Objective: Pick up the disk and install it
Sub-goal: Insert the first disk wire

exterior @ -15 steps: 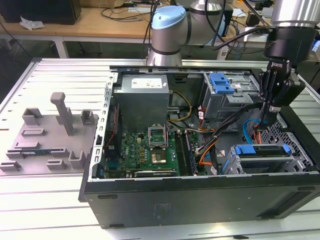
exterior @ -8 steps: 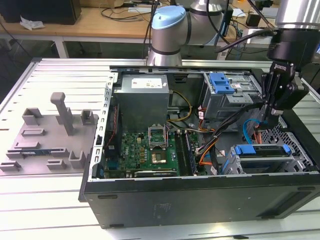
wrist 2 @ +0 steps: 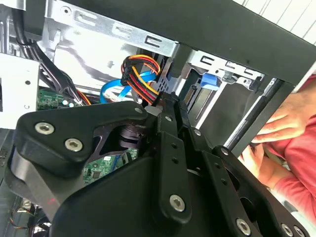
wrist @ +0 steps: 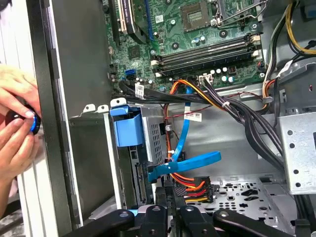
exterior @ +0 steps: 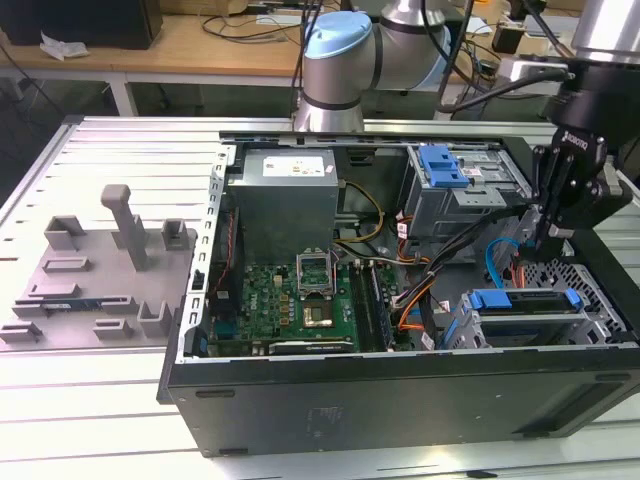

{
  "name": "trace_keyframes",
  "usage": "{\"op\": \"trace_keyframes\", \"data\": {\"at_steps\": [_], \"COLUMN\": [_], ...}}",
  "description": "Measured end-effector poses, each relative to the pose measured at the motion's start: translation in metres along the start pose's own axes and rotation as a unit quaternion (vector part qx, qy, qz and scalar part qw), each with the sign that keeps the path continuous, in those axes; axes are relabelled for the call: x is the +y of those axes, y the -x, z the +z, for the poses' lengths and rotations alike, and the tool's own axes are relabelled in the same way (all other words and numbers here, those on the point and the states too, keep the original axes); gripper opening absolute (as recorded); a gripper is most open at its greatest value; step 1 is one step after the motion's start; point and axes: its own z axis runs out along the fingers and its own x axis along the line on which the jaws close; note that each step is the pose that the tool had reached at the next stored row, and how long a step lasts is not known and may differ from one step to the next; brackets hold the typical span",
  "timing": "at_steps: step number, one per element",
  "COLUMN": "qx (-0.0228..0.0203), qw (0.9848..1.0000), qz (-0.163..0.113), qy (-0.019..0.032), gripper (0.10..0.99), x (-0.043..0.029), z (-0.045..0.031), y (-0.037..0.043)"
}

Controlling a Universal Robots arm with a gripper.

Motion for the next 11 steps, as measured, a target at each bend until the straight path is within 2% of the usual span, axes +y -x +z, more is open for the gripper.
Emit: {"op": "trace_keyframes", "data": {"at_steps": [2, 3, 5, 6, 7, 8, 11], "qx": [-0.0051, -0.0097, -0.0156, -0.0192, -0.0253, -0.0287, -0.0297], "qw": [1.0, 1.0, 0.9999, 0.9998, 0.9997, 0.9996, 0.9994], "qz": [0.0, 0.0, -0.001, -0.001, -0.001, -0.001, -0.015], "qy": [0.0008, 0.0015, 0.0024, 0.003, 0.004, 0.0044, 0.0004], "gripper": [0.165, 0.165, 0.165, 0.165, 0.165, 0.165, 0.165], "x": [-0.0006, -0.0013, -0.0022, -0.0028, -0.0035, -0.0038, -0.0038], "z": [0.0001, 0.0004, 0.001, 0.0014, 0.0024, 0.0029, 0.0031], "y": [-0.0041, -0.0083, -0.0141, -0.0177, -0.0219, -0.0238, -0.0246]}}
